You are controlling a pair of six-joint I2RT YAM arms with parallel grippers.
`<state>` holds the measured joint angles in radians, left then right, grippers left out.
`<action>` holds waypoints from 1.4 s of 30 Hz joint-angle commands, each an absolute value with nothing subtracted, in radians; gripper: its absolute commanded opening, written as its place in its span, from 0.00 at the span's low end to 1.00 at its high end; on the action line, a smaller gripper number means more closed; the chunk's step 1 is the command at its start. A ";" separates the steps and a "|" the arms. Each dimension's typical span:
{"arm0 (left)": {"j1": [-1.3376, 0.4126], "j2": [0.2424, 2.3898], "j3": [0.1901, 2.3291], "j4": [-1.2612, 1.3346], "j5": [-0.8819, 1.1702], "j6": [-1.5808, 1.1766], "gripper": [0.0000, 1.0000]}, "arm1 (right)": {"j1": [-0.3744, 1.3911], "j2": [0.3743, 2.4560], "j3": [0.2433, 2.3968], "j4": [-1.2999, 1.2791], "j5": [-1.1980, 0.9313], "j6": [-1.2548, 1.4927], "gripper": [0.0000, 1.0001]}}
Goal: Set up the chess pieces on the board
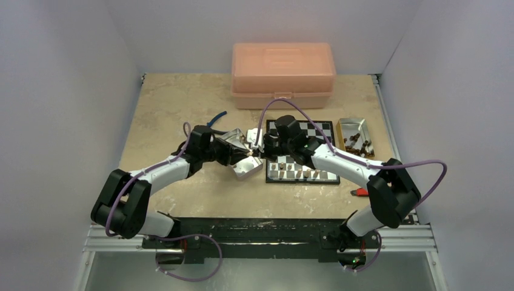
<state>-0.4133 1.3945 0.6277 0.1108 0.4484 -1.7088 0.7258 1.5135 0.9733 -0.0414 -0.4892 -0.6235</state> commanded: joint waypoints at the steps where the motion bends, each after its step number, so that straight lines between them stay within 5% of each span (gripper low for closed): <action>1: -0.368 1.410 0.609 0.126 0.427 -1.661 0.01 | 0.727 1.468 1.008 -0.106 -0.522 -0.670 0.00; 11: -0.344 1.434 0.622 0.100 0.423 -1.595 0.01 | 0.726 1.445 1.035 -0.197 -0.541 -0.731 0.00; 18: -0.342 1.483 0.763 -0.136 0.419 -1.371 0.04 | 0.725 1.451 1.215 -0.595 -0.483 -0.935 0.00; 28: -0.342 1.519 0.914 -0.394 0.339 -1.051 0.18 | 0.732 1.500 1.371 -0.955 -0.332 -0.999 0.00; 42: -0.342 1.438 0.877 -0.275 0.388 -0.885 0.51 | 0.725 1.424 1.334 -1.054 -0.294 -0.969 0.00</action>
<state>-0.3477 1.5135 0.8852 -0.3393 0.3710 -0.9657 0.7330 1.4986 1.3354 -0.9901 -0.3157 -0.9806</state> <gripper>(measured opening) 0.476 0.039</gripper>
